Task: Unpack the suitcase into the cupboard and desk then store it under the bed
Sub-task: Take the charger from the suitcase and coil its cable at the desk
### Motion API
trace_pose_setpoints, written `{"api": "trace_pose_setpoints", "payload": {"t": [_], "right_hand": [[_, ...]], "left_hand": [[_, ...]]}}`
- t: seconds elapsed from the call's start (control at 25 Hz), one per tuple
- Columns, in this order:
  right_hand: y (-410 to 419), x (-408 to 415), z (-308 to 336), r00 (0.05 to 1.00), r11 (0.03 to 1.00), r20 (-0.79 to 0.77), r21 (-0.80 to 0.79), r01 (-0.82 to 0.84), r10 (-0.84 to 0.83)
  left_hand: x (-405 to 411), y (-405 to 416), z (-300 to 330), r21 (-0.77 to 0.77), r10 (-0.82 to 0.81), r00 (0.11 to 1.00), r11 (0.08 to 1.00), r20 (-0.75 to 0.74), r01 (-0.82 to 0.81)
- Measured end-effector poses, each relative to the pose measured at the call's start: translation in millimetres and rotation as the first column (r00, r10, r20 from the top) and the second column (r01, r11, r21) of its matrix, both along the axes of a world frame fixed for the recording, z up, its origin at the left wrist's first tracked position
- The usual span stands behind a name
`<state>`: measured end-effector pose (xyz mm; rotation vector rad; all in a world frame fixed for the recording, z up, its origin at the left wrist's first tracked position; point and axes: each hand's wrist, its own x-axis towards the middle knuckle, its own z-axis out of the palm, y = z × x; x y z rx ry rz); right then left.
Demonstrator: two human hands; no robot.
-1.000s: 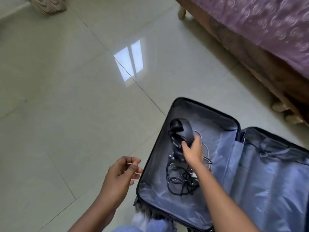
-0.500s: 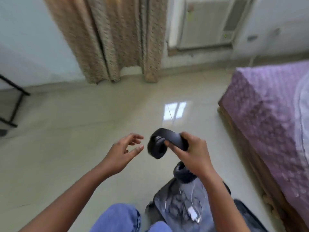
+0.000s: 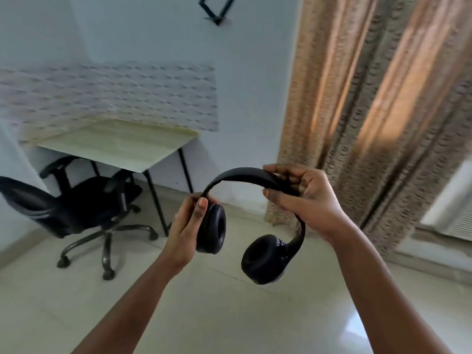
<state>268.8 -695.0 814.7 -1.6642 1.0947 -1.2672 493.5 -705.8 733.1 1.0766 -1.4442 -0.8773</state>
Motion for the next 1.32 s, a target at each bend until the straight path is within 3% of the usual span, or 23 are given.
{"api": "trace_pose_setpoints", "payload": {"t": [0.08, 0.28, 0.4, 0.56, 0.72, 0.92, 1.32], "right_hand": [[-58, 51, -4, 0.999, 0.999, -0.018, -0.034, 0.032, -0.033], [-169, 141, -38, 0.930, 0.995, -0.358, 0.000, 0.095, -0.089], [-247, 194, -64, 0.960, 0.997, -0.279, 0.076, 0.015, 0.007], [-368, 241, -77, 0.990, 0.981, -0.134, 0.180, 0.067, -0.043], [-505, 286, -75, 0.998, 0.951, -0.002, 0.304, 0.059, -0.061], [-648, 356, -78, 0.971, 0.872, 0.217, 0.488, -0.021, -0.098], [-893, 462, -141, 0.971, 0.792, -0.080, 0.565, 0.230, -0.225]], "left_hand": [[44, -41, 10, 0.036, 0.102, 0.993, 0.994, -0.060, -0.099], [146, -132, 10, 0.143, 0.360, 0.915, 0.930, -0.180, -0.338], [195, -208, 5, 0.247, 0.438, 0.880, 0.887, -0.187, -0.389], [250, -317, -2, 0.416, 0.364, 0.913, 0.871, -0.186, -0.262], [303, -416, 1, 0.408, 0.429, 0.865, 0.860, -0.259, -0.305], [363, -505, -8, 0.461, 0.536, 0.811, 0.796, -0.234, -0.393], [469, -730, -34, 0.527, 0.478, 0.849, 0.793, -0.225, -0.306]]}}
